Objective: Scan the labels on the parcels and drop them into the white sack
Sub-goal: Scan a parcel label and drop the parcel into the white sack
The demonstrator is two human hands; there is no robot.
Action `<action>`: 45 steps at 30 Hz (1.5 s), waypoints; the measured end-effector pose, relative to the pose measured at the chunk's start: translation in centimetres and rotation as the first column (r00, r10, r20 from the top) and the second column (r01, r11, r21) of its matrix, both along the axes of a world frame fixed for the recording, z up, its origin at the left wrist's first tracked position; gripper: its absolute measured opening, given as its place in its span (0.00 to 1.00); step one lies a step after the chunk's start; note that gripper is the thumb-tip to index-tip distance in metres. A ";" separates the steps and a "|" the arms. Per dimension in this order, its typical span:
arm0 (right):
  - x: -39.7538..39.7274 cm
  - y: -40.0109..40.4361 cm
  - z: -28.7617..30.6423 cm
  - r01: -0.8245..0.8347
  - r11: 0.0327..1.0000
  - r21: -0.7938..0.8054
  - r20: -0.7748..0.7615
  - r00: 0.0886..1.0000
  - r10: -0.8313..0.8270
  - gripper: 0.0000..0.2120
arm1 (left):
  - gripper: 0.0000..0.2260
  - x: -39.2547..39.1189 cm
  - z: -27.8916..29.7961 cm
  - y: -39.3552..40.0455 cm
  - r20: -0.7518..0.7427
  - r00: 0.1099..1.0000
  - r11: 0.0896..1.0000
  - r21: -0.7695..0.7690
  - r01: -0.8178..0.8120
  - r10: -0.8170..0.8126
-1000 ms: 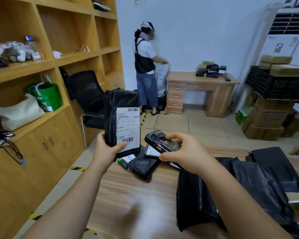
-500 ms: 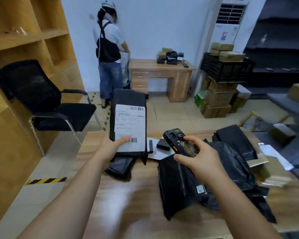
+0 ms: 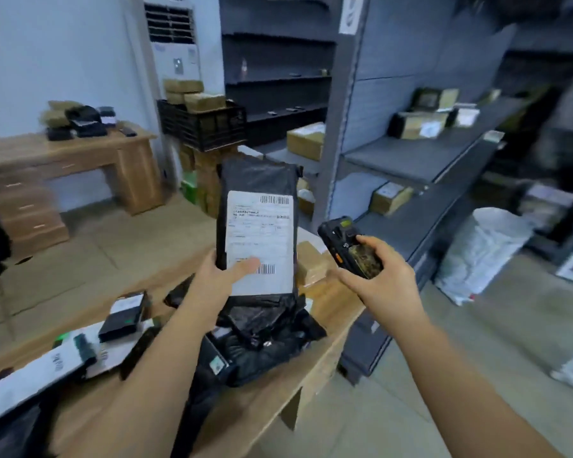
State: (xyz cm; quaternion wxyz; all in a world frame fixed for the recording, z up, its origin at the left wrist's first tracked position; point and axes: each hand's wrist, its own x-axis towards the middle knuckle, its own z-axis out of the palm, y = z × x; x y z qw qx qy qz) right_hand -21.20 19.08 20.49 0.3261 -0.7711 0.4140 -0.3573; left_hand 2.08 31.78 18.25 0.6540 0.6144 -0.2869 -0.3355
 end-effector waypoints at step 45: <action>-46.2 -62.5 -4.3 0.709 0.704 0.040 -0.036 0.705 -0.708 0.30 | 0.30 -43.6 -3.3 -81.9 -0.193 0.692 0.700 0.039 0.713 -0.695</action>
